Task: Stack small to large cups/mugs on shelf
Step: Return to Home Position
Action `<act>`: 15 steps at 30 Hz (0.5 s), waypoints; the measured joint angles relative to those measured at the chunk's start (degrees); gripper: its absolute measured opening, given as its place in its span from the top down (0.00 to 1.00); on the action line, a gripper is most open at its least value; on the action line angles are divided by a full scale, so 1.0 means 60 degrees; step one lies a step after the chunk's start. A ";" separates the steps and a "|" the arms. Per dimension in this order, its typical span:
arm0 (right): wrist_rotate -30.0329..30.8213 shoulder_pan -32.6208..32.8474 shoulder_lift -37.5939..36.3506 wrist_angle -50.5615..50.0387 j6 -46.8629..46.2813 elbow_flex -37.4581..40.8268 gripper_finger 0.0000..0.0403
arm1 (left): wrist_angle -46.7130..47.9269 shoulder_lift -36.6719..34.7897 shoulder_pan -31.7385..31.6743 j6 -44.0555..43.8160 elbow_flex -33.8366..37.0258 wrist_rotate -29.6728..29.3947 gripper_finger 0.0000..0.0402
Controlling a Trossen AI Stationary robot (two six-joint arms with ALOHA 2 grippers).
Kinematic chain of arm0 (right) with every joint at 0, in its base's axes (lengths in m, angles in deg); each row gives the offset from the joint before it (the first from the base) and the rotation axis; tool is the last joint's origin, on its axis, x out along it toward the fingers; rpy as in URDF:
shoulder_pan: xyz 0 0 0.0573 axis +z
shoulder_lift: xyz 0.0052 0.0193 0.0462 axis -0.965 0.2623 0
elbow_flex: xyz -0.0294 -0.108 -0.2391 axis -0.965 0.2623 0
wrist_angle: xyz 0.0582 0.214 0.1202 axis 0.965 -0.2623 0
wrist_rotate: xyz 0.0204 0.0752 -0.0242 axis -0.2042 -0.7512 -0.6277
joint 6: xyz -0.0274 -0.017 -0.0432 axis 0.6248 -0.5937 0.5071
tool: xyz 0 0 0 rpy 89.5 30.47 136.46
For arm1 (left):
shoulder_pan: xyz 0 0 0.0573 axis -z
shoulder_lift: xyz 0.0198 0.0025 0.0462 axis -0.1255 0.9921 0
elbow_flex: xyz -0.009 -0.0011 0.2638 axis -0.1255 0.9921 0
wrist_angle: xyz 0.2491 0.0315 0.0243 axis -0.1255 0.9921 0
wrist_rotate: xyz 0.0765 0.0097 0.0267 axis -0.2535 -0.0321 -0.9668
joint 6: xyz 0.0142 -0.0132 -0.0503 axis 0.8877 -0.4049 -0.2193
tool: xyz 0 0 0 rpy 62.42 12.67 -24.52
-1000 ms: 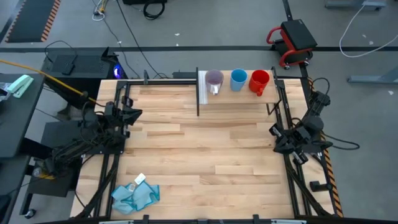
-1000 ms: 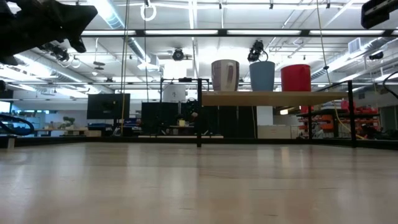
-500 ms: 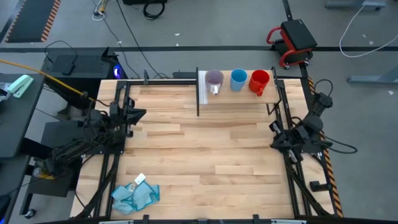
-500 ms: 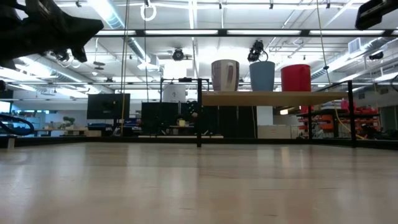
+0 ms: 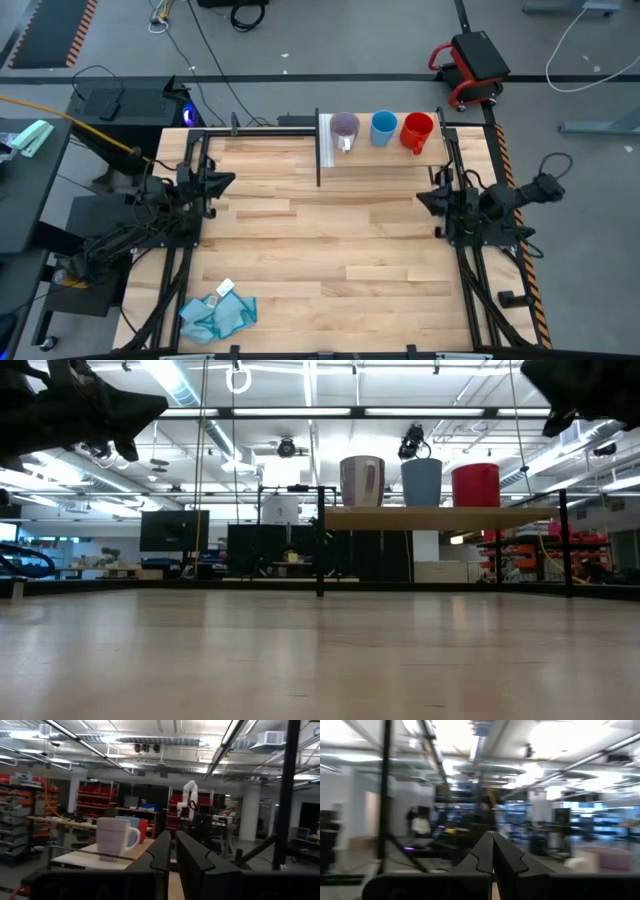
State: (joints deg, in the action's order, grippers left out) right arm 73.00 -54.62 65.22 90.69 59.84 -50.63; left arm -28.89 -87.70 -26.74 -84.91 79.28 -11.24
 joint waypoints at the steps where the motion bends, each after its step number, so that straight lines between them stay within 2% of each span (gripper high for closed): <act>1: 0.0000 -0.0285 0.0000 -0.0026 0.0017 0.0000 0.97 | 0.0022 0.0000 0.0000 0.0076 0.0000 -0.0077 0.91; 5: 0.0047 -0.1325 0.0000 -0.0522 0.0014 0.0000 0.97 | 0.0351 0.0003 0.0000 0.0495 0.0000 -0.0674 0.90; 10: 0.0047 -0.2208 0.0004 -0.1361 -0.1485 0.0000 0.97 | 0.1431 0.0004 0.0000 0.0898 0.0000 -0.1528 0.91; 15: 0.0047 -0.2568 0.0004 -0.2118 -0.2474 -0.0004 0.97 | 0.2440 0.0004 0.0000 0.0955 0.0000 -0.2031 0.93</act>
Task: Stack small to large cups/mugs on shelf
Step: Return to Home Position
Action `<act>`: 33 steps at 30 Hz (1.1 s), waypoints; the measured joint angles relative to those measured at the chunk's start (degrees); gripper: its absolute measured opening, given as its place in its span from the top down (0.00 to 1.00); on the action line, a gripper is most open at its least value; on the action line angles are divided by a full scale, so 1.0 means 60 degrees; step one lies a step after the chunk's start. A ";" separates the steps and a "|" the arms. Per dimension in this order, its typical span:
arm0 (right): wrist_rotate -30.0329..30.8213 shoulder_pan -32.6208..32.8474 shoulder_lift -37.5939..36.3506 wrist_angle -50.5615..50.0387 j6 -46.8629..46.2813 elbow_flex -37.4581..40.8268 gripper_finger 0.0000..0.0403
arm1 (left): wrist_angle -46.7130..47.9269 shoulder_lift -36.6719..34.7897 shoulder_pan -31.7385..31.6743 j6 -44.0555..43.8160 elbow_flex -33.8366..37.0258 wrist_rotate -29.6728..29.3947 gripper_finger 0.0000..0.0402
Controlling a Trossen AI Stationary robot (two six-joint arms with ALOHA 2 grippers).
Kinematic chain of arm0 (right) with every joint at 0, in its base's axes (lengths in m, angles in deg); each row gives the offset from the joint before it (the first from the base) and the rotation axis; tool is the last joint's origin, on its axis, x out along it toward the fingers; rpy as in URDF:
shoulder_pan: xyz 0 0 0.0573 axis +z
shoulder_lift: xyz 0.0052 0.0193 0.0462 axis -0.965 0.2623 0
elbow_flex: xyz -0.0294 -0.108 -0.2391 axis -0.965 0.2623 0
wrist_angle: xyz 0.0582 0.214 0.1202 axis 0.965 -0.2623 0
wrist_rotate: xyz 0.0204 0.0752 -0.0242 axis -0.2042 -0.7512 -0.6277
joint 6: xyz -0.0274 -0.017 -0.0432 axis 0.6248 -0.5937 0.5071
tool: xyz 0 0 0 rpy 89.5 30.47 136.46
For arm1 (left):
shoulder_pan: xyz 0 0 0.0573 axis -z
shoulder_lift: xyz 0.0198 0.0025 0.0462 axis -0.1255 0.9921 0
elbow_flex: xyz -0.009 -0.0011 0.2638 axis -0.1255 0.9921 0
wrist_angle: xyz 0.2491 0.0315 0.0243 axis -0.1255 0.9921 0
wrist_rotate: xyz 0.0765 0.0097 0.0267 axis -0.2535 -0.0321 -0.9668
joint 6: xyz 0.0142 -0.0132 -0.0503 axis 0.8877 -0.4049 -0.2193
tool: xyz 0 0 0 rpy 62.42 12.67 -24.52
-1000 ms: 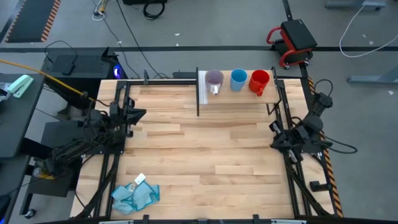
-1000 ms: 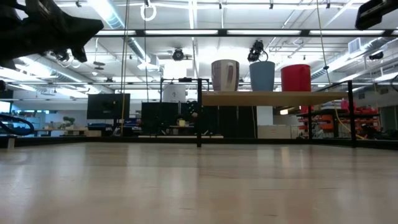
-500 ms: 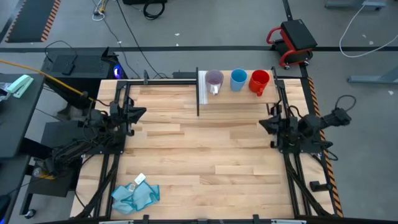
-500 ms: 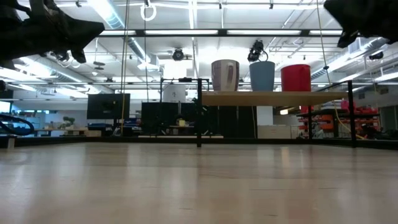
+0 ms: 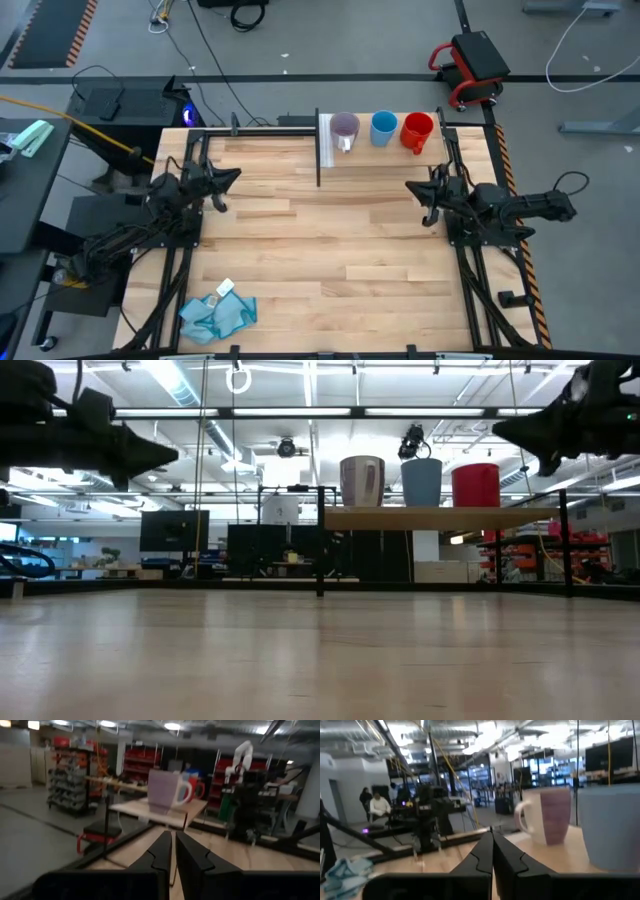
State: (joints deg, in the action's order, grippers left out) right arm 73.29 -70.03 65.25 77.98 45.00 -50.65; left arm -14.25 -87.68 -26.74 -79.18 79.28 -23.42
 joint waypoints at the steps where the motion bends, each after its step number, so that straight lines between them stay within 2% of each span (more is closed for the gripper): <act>1: 0.0000 -0.0024 0.0000 -0.0169 -0.0037 0.0000 0.97 | 0.0164 0.0001 0.0000 0.0000 0.0000 -0.0021 0.93; 8: -0.0004 -0.0031 0.0000 -0.0896 -0.0051 0.0000 0.97 | 0.0847 0.0004 0.0004 -0.0131 -0.0004 -0.0044 0.90; 21: -0.0002 -0.0027 0.0000 -0.0893 -0.0026 0.0000 0.97 | 0.0744 0.0004 0.0004 -0.0131 0.0000 -0.0027 0.93; 33: -0.0004 -0.0027 0.0000 -0.0886 -0.0022 0.0000 0.97 | 0.0731 0.0004 0.0004 -0.0129 0.0000 -0.0022 0.90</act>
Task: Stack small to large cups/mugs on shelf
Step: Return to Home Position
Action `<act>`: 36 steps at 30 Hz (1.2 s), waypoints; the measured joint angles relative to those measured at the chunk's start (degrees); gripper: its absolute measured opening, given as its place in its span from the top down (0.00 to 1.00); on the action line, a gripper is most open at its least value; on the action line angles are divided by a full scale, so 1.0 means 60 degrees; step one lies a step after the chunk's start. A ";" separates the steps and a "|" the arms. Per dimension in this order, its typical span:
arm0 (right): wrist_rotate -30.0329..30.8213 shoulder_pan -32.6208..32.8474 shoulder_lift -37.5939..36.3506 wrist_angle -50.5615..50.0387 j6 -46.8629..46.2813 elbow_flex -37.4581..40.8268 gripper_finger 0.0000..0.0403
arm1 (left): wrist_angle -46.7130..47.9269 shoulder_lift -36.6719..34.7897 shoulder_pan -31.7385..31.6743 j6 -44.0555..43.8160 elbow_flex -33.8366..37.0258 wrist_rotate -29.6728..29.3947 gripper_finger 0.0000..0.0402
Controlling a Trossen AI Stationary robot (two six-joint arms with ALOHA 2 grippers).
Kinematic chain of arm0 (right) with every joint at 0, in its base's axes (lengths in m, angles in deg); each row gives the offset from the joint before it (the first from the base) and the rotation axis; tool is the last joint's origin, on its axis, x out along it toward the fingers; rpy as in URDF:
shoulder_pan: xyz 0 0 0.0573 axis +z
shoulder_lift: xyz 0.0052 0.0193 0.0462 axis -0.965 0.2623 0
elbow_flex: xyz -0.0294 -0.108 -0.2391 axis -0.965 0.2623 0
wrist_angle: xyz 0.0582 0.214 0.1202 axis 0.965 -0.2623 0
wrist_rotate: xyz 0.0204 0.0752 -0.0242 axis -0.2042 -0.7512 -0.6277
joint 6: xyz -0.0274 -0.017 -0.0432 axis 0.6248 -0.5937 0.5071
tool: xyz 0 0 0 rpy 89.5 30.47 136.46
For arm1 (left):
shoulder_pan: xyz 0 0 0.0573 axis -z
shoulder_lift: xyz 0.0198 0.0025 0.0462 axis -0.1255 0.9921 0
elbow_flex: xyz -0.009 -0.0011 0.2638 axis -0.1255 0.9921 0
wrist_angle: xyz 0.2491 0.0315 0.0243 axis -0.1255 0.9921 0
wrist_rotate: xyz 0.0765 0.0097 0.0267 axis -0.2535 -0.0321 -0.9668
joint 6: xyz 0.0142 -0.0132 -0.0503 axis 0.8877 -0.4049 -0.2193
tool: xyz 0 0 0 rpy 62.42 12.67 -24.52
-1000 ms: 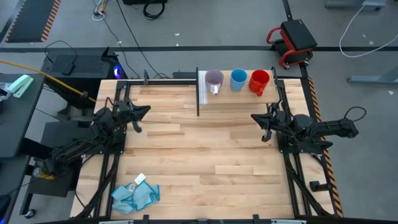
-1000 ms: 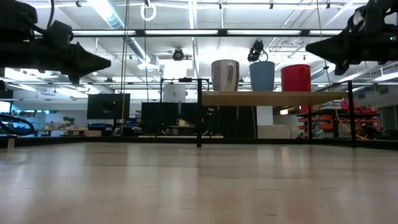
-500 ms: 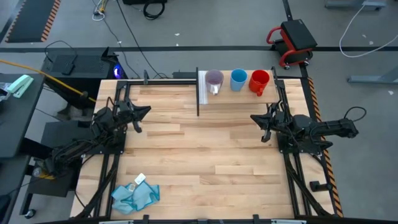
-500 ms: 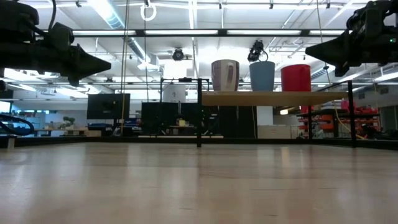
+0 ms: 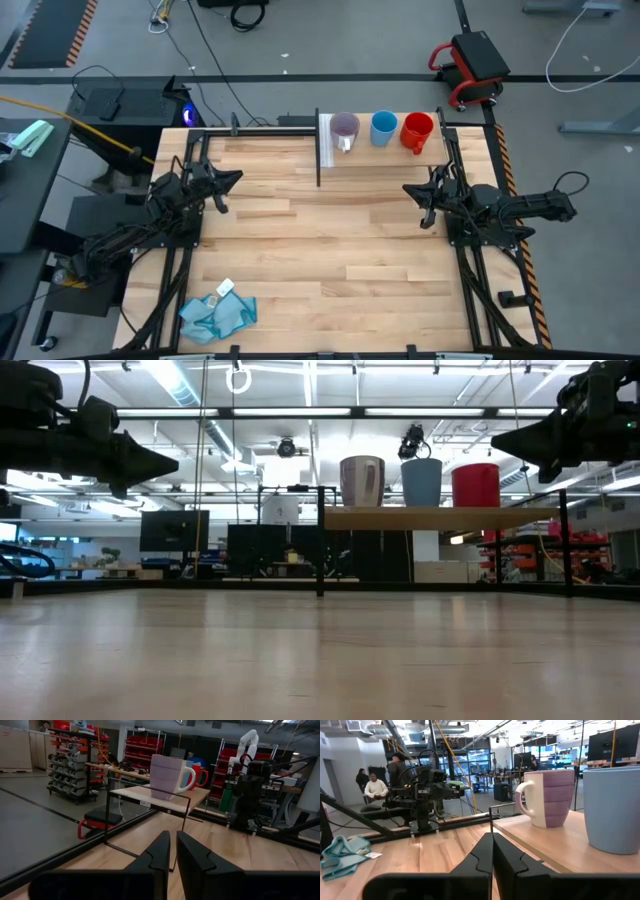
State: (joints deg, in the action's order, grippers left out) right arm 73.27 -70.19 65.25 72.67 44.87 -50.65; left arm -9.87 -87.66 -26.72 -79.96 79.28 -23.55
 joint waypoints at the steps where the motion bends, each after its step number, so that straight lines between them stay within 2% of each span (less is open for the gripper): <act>1: 0.0000 0.0000 0.0000 -0.0003 0.0000 0.0000 0.97 | -0.0004 0.0000 0.0000 -0.0002 0.0000 0.0000 0.90; 9: 0.0000 0.0000 0.0000 0.0000 0.0000 0.0000 0.97 | -0.0007 0.0000 0.0000 0.0002 0.0000 0.0002 0.93; 36: 0.0002 0.0001 0.0000 0.0004 0.0000 -0.0004 0.97 | -0.0015 0.0000 -0.0001 0.0002 0.0000 0.0002 0.90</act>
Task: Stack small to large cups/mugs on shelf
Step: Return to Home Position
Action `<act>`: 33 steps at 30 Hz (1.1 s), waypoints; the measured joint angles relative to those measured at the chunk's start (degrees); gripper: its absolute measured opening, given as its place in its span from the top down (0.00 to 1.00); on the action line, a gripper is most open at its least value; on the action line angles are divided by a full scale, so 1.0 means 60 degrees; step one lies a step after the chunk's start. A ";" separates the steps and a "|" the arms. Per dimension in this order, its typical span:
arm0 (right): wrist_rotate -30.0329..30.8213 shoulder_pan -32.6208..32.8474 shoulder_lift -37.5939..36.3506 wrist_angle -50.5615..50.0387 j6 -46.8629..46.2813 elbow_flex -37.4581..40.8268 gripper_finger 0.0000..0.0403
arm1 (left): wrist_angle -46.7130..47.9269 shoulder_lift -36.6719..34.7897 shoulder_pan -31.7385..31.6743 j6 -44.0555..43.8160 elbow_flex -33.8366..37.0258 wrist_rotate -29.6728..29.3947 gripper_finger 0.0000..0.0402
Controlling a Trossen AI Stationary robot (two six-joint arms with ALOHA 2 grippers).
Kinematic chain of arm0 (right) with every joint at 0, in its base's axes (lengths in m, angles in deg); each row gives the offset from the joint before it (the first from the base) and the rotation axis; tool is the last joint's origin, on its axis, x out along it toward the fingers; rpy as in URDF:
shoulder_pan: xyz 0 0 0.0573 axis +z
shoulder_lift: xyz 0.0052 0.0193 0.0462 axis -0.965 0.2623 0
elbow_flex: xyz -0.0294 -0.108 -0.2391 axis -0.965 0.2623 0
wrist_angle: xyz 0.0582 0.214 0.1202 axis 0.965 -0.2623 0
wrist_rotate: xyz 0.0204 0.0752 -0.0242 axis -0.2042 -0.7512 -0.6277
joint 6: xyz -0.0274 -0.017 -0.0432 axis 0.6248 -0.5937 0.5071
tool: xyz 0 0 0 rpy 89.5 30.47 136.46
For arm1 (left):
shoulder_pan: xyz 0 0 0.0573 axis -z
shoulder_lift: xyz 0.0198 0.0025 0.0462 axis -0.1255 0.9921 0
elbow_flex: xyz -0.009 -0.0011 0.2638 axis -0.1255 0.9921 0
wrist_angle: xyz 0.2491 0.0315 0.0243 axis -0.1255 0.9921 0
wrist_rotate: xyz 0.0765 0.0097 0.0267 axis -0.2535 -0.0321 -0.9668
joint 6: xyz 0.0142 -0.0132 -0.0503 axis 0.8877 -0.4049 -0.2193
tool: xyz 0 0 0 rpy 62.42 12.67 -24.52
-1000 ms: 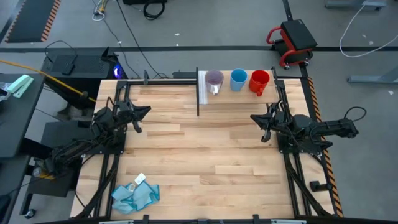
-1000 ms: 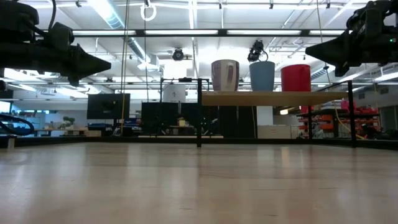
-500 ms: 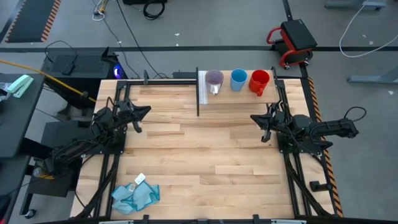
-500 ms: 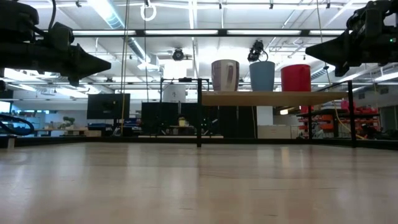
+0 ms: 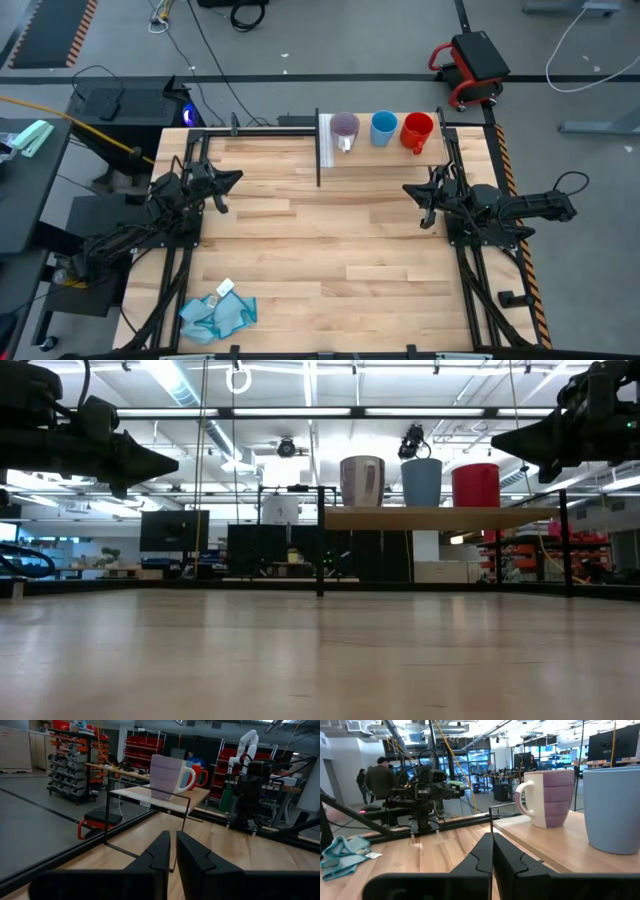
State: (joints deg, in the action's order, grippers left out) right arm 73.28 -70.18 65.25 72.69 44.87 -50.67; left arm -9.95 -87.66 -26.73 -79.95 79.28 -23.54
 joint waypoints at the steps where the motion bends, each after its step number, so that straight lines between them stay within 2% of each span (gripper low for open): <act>1: -0.0001 -0.0001 0.0000 -0.0003 0.0000 0.0000 0.97 | 0.0000 0.0000 -0.0001 0.0002 0.0000 0.0000 0.90; 33: 0.0000 -0.0001 0.0000 -0.0002 0.0000 0.0000 0.97 | 0.0000 0.0000 -0.0003 0.0003 0.0000 0.0000 0.92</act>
State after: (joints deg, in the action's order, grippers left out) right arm 73.28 -70.19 65.25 72.68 44.87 -50.67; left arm -9.95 -87.66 -26.74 -79.93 79.28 -23.54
